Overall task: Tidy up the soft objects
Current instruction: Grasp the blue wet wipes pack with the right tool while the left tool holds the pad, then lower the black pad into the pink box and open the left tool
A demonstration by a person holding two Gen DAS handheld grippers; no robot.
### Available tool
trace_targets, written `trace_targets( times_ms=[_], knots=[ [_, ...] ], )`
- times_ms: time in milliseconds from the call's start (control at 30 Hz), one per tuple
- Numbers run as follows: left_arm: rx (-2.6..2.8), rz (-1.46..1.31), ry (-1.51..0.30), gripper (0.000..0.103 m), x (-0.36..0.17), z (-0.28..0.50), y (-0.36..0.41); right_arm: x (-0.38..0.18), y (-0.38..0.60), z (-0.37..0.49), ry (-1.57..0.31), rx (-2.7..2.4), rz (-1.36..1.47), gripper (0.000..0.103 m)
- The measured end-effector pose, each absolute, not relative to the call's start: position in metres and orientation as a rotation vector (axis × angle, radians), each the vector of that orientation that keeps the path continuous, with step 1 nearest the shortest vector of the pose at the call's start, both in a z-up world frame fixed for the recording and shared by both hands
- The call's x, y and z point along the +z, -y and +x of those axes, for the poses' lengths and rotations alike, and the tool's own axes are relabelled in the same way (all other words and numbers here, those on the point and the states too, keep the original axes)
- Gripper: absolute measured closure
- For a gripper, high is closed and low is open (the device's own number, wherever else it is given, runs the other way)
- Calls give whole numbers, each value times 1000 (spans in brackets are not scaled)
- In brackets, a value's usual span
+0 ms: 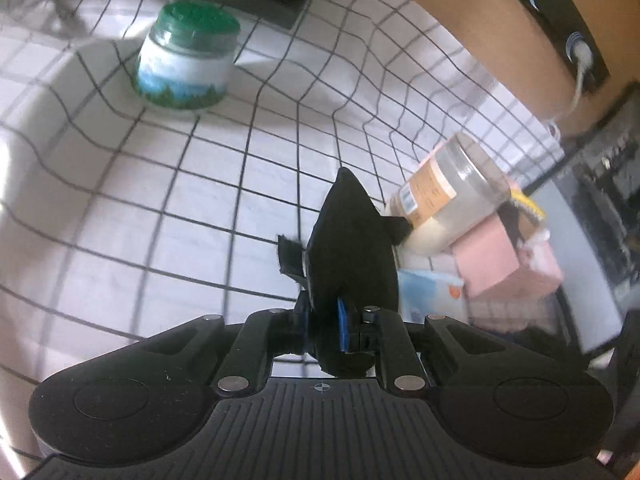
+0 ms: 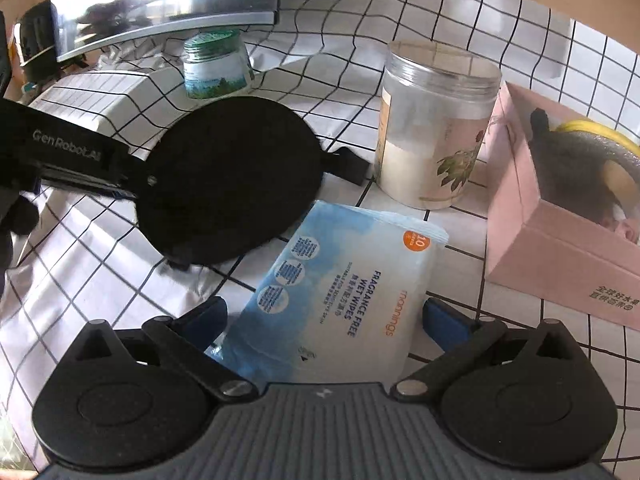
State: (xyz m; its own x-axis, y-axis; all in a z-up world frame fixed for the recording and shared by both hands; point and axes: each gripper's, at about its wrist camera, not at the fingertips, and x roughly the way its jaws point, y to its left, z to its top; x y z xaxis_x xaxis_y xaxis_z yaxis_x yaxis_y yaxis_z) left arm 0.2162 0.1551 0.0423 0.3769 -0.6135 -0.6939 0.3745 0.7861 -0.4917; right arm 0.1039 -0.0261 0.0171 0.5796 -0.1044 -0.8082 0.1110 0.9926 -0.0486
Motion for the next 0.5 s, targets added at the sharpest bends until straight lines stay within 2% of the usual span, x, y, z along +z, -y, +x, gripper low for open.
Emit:
trace_targets(
  times_ms=[167, 267, 500],
  knots=[
    [-613, -349, -1008, 88, 37, 228, -143, 18, 23, 118, -968, -162, 20, 0],
    [-591, -378, -979, 90, 41, 226, -148, 20, 22, 118, -967, -109, -3, 8],
    [-526, -326, -905, 91, 55, 203, -174, 26, 17, 111, -1018, -12, -41, 10]
  ],
)
